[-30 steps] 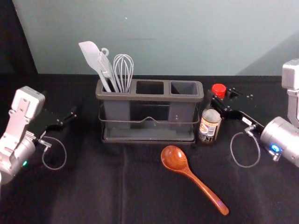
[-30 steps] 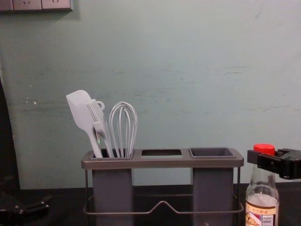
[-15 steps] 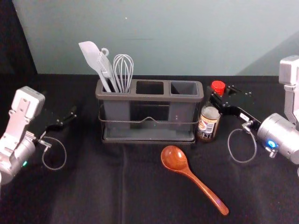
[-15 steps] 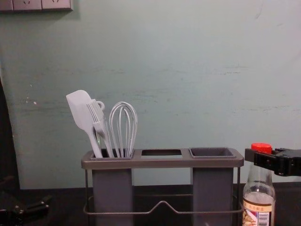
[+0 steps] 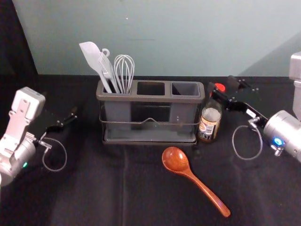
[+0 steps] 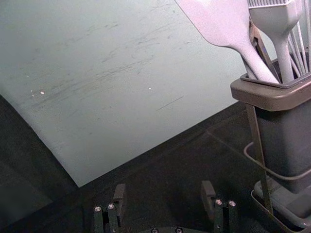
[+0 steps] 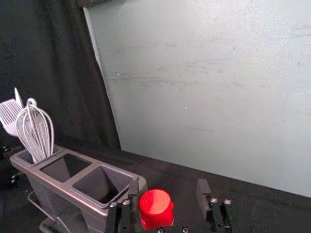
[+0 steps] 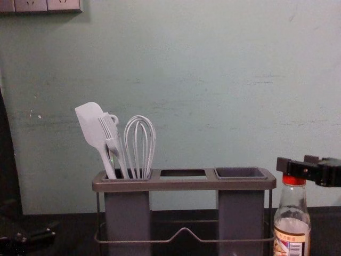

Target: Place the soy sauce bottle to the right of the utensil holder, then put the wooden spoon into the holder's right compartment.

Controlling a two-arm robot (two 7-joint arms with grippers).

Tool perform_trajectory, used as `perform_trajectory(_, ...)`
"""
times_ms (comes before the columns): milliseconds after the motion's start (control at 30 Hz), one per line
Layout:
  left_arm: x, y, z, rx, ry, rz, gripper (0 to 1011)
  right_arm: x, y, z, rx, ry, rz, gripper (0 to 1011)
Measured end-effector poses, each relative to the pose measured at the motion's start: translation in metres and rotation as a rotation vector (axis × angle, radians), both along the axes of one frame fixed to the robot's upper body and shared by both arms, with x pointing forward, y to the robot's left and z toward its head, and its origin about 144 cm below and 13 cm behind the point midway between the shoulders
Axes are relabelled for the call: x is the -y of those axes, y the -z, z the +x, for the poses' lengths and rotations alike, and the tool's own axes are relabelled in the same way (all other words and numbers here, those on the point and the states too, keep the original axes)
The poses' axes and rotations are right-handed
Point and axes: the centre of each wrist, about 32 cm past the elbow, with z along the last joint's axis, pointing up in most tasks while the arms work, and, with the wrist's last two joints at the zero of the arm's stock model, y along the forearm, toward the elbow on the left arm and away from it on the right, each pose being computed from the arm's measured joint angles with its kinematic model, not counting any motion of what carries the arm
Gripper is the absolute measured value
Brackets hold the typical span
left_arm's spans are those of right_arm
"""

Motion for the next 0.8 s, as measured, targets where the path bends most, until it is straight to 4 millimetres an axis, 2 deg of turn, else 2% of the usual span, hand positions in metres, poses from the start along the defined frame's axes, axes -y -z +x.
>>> perform_trajectory(100,0.000,0.000,0.000,0.000,0.000,0.000,1000,0.002,-0.004,-0.004,0.018,0.004,0.001,796)
perform_trajectory(233,0.000,0.000,0.000,0.000,0.000,0.000,1000,0.005,-0.011,-0.010,0.046,0.002,0.004,940)
perform_trajectory(367,0.000,0.000,0.000,0.000,0.000,0.000,1000,0.007,-0.017,-0.019,0.057,-0.002,-0.003,1002)
perform_trajectory(800,0.000,0.000,0.000,0.000,0.000,0.000,1000,0.003,-0.025,-0.056,0.053,-0.051,-0.064,1002)
